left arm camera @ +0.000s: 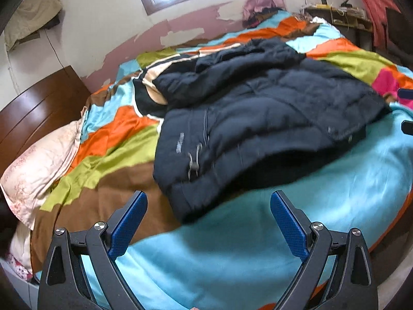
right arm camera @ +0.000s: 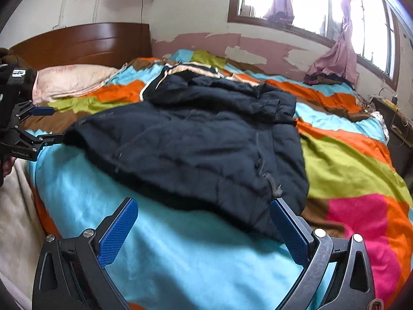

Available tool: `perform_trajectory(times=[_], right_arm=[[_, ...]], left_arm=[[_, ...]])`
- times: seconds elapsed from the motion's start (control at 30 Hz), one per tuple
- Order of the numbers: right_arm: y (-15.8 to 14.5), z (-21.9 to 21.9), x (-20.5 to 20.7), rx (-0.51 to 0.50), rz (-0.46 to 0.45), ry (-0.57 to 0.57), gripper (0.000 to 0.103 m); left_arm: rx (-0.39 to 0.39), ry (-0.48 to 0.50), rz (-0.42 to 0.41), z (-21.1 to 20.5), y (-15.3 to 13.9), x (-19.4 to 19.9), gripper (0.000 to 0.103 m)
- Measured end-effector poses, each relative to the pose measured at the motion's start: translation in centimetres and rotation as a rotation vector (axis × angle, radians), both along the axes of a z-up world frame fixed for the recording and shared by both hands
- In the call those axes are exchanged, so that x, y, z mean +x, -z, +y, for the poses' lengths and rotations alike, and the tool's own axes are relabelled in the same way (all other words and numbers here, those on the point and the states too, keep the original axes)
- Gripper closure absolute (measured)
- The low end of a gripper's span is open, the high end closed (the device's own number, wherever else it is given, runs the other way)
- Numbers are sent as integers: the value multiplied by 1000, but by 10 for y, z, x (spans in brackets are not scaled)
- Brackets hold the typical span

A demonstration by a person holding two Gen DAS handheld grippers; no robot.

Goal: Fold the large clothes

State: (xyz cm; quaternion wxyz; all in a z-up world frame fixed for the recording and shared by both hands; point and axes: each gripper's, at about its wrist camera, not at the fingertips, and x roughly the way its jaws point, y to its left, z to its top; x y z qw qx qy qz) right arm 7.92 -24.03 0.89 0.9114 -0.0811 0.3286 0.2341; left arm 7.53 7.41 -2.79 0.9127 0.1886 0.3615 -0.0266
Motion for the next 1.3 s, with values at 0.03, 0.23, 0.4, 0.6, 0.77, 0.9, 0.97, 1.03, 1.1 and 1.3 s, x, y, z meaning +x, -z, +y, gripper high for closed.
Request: perform_trajectory(times=[0.03,0.23,0.4,0.6,0.77,0.9,0.97,1.03,1.1,1.3], right_arm=[[4,1,-1,-4,6,-1,0],[24,-3,0,13,85,11,0],[35,-6,0,-11,105,45,0],[33,-3,3,-150,4,115,0],[36,1,20,-236,12,76,0],[39,12,35,-299,13,21,0],[41,20,45,-343,26,-15,0],[43,25,53,-373,43,-44,0],[45,30,62,-407,58,-83,0],[55,47,84,-509,48,-143,0]], left_arm=[[9,-2,7,0,5,0,10],[116,-2,44,-3,35,3,9],[159,4,0,-7,42,9,9],[128,-11,-3,-6,42,23,9],[60,-48,20,2,42,37,9],[50,-86,30,2,38,46,9],[50,-95,38,3,37,50,9],[43,-102,43,4,36,52,9],[37,-111,46,4,34,53,9],[4,-132,33,10,17,65,9]])
